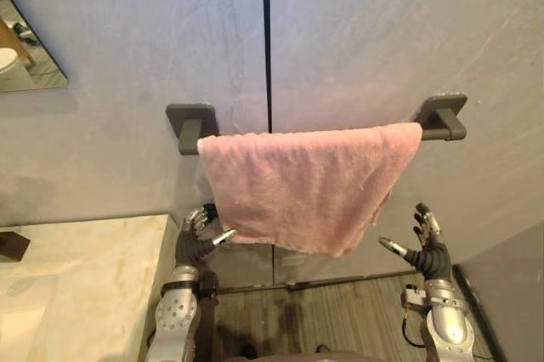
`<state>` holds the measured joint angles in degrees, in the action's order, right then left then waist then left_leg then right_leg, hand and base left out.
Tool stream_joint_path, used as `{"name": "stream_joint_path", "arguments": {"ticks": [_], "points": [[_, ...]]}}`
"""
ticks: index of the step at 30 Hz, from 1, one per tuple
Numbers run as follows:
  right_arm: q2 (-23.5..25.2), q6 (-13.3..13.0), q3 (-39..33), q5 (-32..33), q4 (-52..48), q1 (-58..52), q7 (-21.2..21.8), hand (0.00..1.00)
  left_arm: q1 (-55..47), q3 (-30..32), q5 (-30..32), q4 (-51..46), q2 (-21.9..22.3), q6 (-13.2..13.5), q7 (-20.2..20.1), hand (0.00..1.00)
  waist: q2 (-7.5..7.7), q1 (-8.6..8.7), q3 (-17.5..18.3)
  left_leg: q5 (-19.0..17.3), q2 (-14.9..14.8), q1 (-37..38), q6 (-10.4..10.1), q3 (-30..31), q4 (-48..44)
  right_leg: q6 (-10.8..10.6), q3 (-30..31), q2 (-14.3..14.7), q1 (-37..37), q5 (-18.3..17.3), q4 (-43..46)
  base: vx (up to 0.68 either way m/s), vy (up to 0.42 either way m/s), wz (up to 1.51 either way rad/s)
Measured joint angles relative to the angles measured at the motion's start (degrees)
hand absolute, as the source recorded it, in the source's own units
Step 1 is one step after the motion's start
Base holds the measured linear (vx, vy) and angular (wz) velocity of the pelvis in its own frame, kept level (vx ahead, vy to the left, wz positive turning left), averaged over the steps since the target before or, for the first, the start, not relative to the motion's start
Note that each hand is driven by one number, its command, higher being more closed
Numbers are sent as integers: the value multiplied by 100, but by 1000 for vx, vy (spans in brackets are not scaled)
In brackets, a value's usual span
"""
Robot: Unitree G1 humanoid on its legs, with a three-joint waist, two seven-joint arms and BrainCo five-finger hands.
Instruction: Organize washtable
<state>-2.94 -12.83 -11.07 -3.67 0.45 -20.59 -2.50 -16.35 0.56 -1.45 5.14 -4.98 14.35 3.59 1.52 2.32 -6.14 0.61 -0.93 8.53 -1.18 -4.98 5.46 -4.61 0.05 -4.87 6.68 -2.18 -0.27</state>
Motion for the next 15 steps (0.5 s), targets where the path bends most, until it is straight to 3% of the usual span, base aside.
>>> {"name": "stream_joint_path", "arguments": {"ticks": [9,15], "points": [[-277,49,300,-263,2255,145,14,0,-253,-22,232,1913,-213,-105,-242,0,-21,-24,11,-1,-3,0,-3,20,1,-9,-38,-7,-50,-93,144,-27,-22,2],[-426,99,322,-339,3138,195,15,0,-252,-7,456,2674,-296,-173,-241,0,-21,-59,20,4,-1,-31,-6,40,1,0,-106,-18,-90,-138,210,-16,-22,5]]}}
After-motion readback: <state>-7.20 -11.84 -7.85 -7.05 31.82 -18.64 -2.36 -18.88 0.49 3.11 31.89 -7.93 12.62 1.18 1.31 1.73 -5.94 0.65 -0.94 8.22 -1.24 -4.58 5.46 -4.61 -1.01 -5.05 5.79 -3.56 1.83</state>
